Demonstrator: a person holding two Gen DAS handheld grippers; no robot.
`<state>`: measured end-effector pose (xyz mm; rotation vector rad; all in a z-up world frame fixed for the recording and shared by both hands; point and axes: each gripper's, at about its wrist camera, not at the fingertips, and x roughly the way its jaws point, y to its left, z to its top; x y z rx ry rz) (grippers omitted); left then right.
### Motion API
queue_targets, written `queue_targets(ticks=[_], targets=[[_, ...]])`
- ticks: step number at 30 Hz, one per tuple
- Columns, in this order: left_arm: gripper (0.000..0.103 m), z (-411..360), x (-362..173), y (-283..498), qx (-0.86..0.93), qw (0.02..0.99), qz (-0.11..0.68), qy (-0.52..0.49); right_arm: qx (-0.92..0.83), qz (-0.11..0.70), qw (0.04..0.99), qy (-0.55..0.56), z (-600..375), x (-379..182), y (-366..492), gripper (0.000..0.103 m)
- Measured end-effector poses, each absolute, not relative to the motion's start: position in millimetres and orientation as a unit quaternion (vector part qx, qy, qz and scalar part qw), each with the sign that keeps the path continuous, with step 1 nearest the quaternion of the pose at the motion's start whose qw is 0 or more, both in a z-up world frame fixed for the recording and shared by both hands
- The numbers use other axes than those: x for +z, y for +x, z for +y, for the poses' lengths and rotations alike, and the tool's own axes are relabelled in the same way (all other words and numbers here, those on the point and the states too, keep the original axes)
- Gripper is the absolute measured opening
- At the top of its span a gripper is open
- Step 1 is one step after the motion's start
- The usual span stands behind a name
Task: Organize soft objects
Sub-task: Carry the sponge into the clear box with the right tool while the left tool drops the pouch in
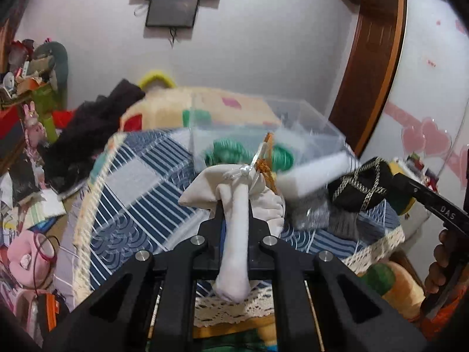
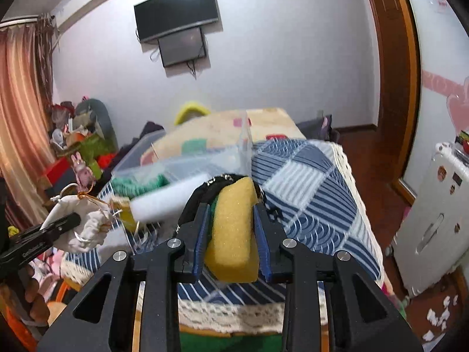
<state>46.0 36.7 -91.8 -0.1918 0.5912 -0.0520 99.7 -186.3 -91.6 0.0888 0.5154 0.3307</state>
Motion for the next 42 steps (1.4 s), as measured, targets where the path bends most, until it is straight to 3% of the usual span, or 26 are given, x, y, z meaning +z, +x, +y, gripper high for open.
queue_targets(ticks=[3, 5, 18, 21, 23, 25, 26, 38, 39, 41, 42], targets=[[0.008, 41, -74, 43, -0.025, 0.958, 0.268, -0.094, 0.17, 0.237, 0.955, 0.045, -180, -84, 105, 0.026], [0.008, 42, -65, 42, -0.022, 0.963, 0.254, -0.09, 0.176, 0.229, 0.956, 0.046, -177, -78, 108, 0.008], [0.008, 41, -53, 70, -0.03, 0.966, 0.24, -0.091, 0.18, 0.283, 0.941, 0.028, -176, -105, 133, 0.008], [0.008, 42, -58, 72, -0.035, 0.963, 0.249, -0.099, 0.177, 0.293, 0.939, 0.028, -182, -104, 127, 0.014], [0.008, 42, -59, 72, -0.037, 0.962, 0.251, -0.1, 0.166, 0.291, 0.942, 0.022, -186, -105, 119, 0.036], [0.008, 41, -59, 70, -0.038, 0.962, 0.251, -0.102, 0.151, 0.287, 0.946, 0.013, -189, -106, 112, 0.048], [0.008, 41, -60, 69, -0.039, 0.962, 0.251, -0.104, 0.143, 0.287, 0.947, 0.006, -191, -108, 108, 0.05], [0.008, 37, -62, 67, -0.049, 0.96, 0.253, -0.107, 0.101, 0.374, 0.922, 0.003, -219, -157, 92, 0.05], [0.008, 36, -62, 67, -0.049, 0.96, 0.253, -0.106, 0.102, 0.377, 0.92, 0.007, -219, -159, 92, 0.048], [0.008, 35, -62, 66, -0.05, 0.961, 0.253, -0.104, 0.113, 0.38, 0.918, 0.014, -220, -161, 92, 0.032], [0.008, 34, -61, 65, -0.05, 0.961, 0.253, -0.103, 0.113, 0.378, 0.919, 0.015, -220, -160, 91, 0.032]])
